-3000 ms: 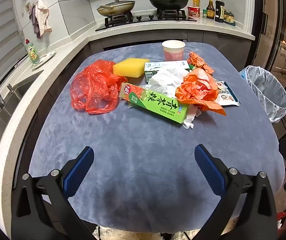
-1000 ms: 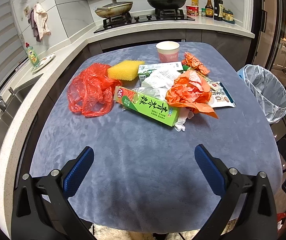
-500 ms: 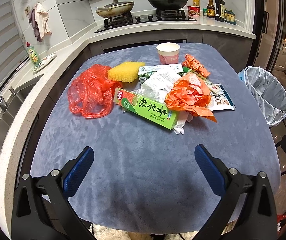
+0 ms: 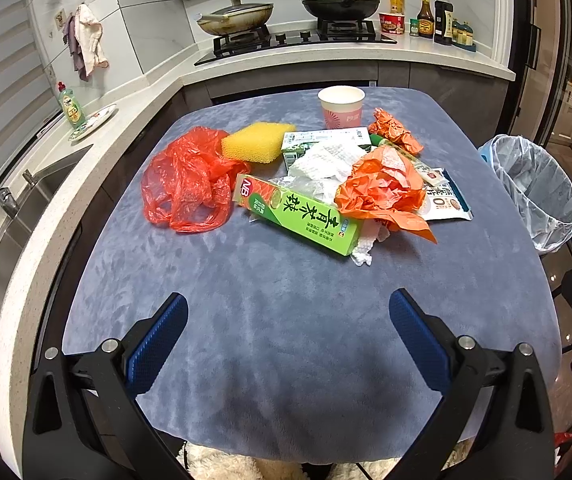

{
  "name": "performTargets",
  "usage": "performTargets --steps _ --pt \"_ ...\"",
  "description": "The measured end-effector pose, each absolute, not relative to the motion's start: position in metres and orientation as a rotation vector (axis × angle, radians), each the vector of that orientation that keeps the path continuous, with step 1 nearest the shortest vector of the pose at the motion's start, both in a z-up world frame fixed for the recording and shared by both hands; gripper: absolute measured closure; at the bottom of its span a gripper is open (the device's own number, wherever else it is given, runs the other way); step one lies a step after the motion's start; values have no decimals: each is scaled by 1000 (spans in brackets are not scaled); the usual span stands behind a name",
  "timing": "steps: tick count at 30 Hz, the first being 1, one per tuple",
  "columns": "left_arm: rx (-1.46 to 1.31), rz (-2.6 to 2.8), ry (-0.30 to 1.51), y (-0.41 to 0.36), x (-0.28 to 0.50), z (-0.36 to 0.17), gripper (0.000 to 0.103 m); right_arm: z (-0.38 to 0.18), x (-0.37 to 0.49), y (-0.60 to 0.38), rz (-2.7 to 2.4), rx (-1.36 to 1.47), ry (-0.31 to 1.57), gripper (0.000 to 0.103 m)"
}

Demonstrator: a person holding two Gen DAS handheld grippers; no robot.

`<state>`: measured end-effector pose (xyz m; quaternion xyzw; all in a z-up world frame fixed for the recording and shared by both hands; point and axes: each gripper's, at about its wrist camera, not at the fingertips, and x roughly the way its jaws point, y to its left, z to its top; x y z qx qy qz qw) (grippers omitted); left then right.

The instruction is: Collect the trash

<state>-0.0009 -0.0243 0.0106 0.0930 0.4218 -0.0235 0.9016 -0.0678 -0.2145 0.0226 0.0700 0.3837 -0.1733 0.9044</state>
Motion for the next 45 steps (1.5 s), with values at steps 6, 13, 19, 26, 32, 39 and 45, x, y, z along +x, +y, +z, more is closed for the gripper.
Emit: performTargets --steps 6,13,19,26,32,39,45 --pt "192 -48 871 -24 -2 11 7 22 -68 -214 -360 147 792 6" --pt "191 -48 873 -24 -3 11 7 22 -68 -214 -358 148 791 6" --pt "191 -50 870 -23 -6 12 7 22 -68 -214 -357 149 792 6" --pt "160 -44 897 -19 -3 9 7 17 -67 -213 -356 150 805 6" --pt "96 -43 920 -3 11 4 7 12 -60 -216 -357 158 811 7" --pt "38 9 922 37 52 -2 7 5 -43 -214 -354 157 814 7" --pt "3 65 890 73 100 -1 7 -3 -17 -202 -319 153 828 7"
